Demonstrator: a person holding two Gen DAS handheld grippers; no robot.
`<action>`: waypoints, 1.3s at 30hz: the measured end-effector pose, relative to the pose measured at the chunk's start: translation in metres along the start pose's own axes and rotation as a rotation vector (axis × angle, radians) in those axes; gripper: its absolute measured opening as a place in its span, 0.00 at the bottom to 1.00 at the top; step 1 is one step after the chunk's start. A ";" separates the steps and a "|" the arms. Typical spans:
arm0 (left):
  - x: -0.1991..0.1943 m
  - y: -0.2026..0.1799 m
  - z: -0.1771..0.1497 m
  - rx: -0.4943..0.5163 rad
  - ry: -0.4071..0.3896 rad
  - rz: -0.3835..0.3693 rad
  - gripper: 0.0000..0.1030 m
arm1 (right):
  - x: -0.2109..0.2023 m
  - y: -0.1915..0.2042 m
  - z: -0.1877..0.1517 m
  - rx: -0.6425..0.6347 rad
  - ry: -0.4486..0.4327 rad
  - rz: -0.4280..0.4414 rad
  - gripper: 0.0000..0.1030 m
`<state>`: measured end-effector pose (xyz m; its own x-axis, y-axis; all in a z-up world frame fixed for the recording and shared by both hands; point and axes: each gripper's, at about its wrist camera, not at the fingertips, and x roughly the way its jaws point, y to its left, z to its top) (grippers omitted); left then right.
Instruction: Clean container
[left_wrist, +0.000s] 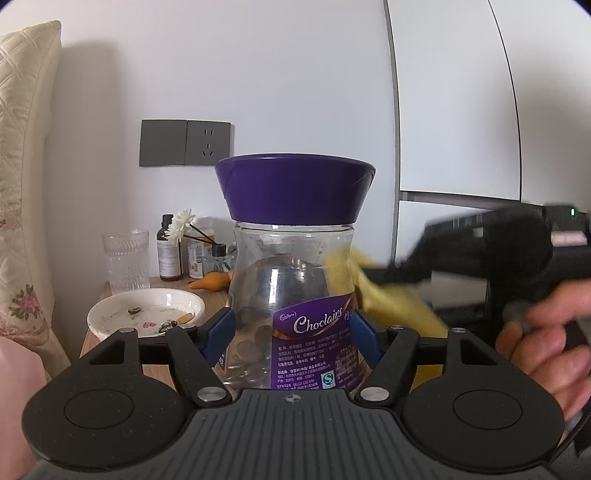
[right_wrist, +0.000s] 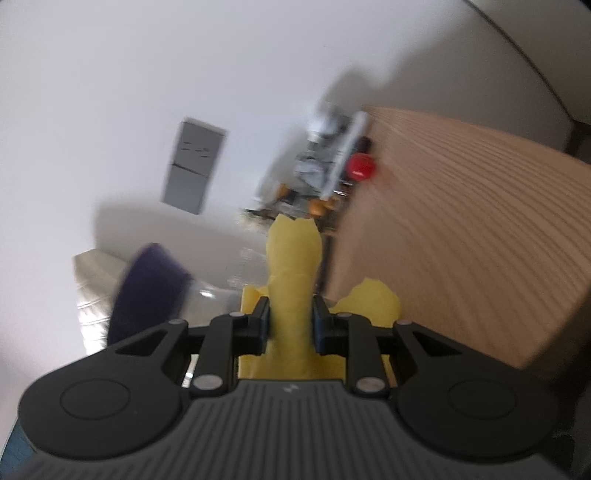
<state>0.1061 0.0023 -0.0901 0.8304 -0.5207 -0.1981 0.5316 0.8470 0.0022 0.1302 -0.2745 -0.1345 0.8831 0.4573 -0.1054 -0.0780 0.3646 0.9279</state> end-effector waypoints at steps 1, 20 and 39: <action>-0.001 -0.001 -0.001 -0.001 0.000 -0.001 0.70 | 0.000 0.005 0.001 -0.004 -0.001 0.016 0.24; 0.004 -0.003 0.003 -0.011 0.007 0.026 0.72 | 0.000 0.013 0.002 -0.024 -0.006 0.016 0.25; 0.026 0.002 0.023 0.033 0.006 0.023 0.91 | -0.003 -0.011 0.003 -0.079 0.017 0.008 0.24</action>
<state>0.1325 -0.0122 -0.0725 0.8413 -0.5008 -0.2034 0.5181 0.8544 0.0392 0.1302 -0.2822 -0.1428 0.8742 0.4742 -0.1047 -0.1222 0.4235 0.8976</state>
